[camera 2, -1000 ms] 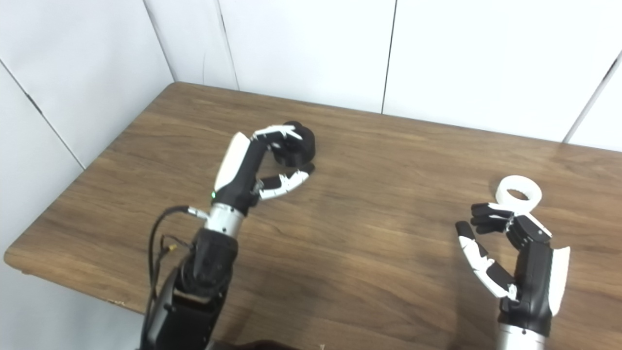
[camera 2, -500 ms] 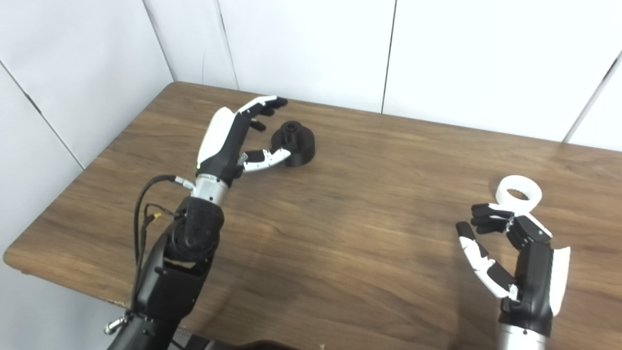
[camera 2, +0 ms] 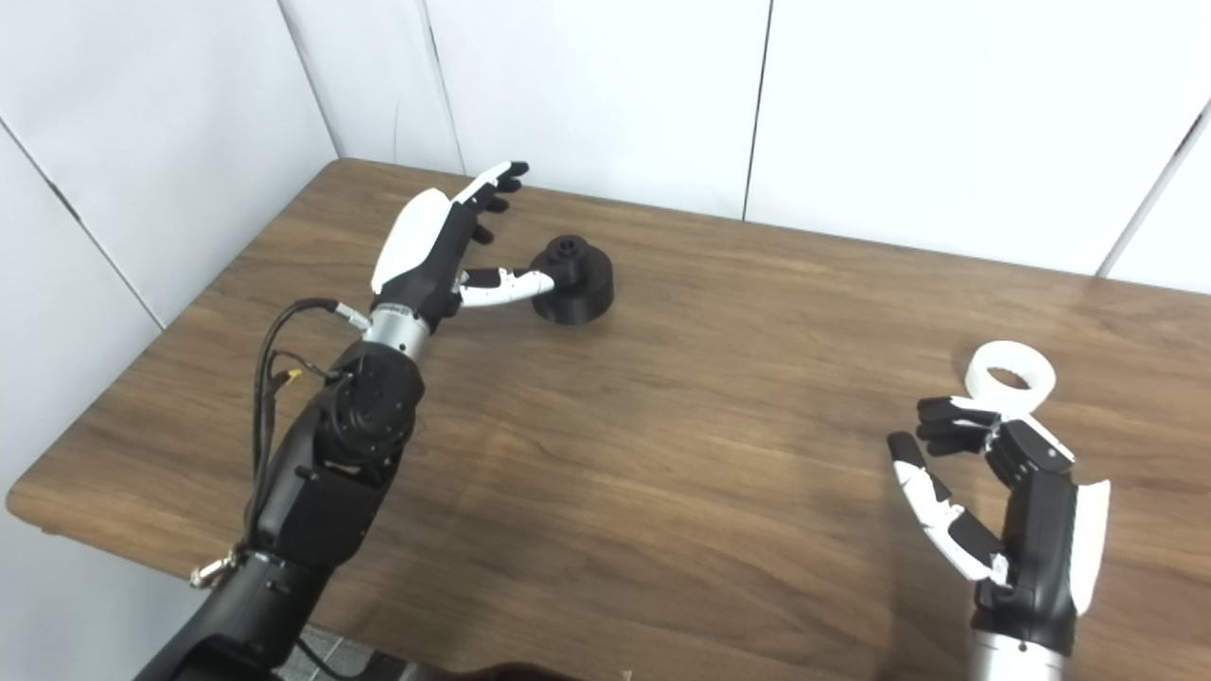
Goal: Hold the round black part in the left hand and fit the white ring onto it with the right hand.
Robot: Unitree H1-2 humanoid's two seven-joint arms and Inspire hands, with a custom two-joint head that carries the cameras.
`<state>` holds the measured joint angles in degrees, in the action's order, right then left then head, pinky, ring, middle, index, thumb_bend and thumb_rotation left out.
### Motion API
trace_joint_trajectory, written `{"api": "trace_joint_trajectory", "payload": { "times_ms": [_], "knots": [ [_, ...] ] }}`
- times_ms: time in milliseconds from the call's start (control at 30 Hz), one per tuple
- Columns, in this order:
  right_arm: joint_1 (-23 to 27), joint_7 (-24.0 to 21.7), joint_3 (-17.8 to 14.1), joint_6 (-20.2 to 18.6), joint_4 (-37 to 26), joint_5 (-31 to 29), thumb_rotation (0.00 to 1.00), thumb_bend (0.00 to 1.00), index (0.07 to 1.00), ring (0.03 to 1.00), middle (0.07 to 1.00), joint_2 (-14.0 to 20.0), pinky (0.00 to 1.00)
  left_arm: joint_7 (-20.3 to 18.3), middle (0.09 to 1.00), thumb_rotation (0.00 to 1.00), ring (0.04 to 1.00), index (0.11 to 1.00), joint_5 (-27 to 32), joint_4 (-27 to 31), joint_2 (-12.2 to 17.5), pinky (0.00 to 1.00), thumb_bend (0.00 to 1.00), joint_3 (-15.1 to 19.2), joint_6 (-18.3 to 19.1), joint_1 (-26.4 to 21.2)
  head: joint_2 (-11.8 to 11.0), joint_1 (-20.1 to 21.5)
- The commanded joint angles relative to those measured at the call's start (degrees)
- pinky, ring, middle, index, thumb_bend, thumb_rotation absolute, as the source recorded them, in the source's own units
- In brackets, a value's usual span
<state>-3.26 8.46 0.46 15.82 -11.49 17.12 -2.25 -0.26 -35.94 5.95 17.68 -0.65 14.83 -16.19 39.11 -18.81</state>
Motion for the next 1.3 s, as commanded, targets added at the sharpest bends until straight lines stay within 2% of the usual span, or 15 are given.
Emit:
{"api": "trace_joint_trajectory", "payload": {
  "times_ms": [0, 267, 400, 500, 633, 967, 1267],
  "knots": [
    [-1.46, 0.35, 0.03, 2.13, -0.63, 0.20, 0.16, 0.50, 0.496, 0.511, 0.575, 0.67, 0.44, 0.93, 0.892, 0.46, 0.859, 0.891, -1.91, -1.35, 2.23, 0.69, 0.85, -0.56, -0.67, -3.79, 0.12, 0.05],
    [-1.70, 0.31, 0.00, 1.96, -0.94, 0.03, 0.16, 0.50, 0.495, 0.517, 0.577, 0.55, 0.44, 0.27, 0.919, 0.48, 0.893, 0.876, -4.47, -6.28, 4.60, 0.72, 0.89, -3.28, -0.09, -6.45, 0.14, 0.19],
    [-1.78, 0.37, 0.03, 1.93, -1.03, 0.07, 0.16, 0.50, 0.495, 0.515, 0.576, 0.40, 0.44, -0.30, 0.937, 0.50, 0.925, 0.882, -5.79, -7.76, 5.29, 0.78, 0.91, -4.61, 0.70, -7.17, 0.16, 0.34],
    [-1.86, 0.35, 0.01, 1.91, -1.11, 0.05, 0.16, 0.50, 0.495, 0.515, 0.574, 0.45, 0.44, -0.97, 0.960, 0.49, 0.964, 0.888, -7.22, -8.93, 5.87, 0.86, 0.93, -5.95, 1.52, -7.67, 0.18, 0.41],
    [-2.00, 0.47, -0.05, 2.21, -0.98, 0.23, 0.16, 0.50, 0.496, 0.514, 0.574, 0.52, 0.44, -1.06, 0.971, 0.52, 0.980, 0.886, -11.02, -10.95, 6.66, 0.87, 0.95, -8.60, 2.66, -8.36, 0.23, 0.54],
    [-2.00, 0.41, -0.12, 2.32, -1.03, 0.01, 0.16, 0.50, 0.495, 0.516, 0.572, 0.73, 0.44, -1.23, 0.989, 0.48, 1.000, 0.889, -12.20, -17.47, 5.02, 0.94, 0.97, -11.81, 4.55, -11.10, 0.47, 0.63],
    [-1.98, 0.34, -0.23, 2.58, -1.01, -0.42, 0.16, 0.50, 0.495, 0.513, 0.570, 0.81, 0.44, -1.15, 1.000, 0.50, 1.000, 0.910, -11.52, -22.10, 4.65, 0.94, 1.00, -13.33, 4.93, -12.12, 0.50, 0.79]
  ]
}}
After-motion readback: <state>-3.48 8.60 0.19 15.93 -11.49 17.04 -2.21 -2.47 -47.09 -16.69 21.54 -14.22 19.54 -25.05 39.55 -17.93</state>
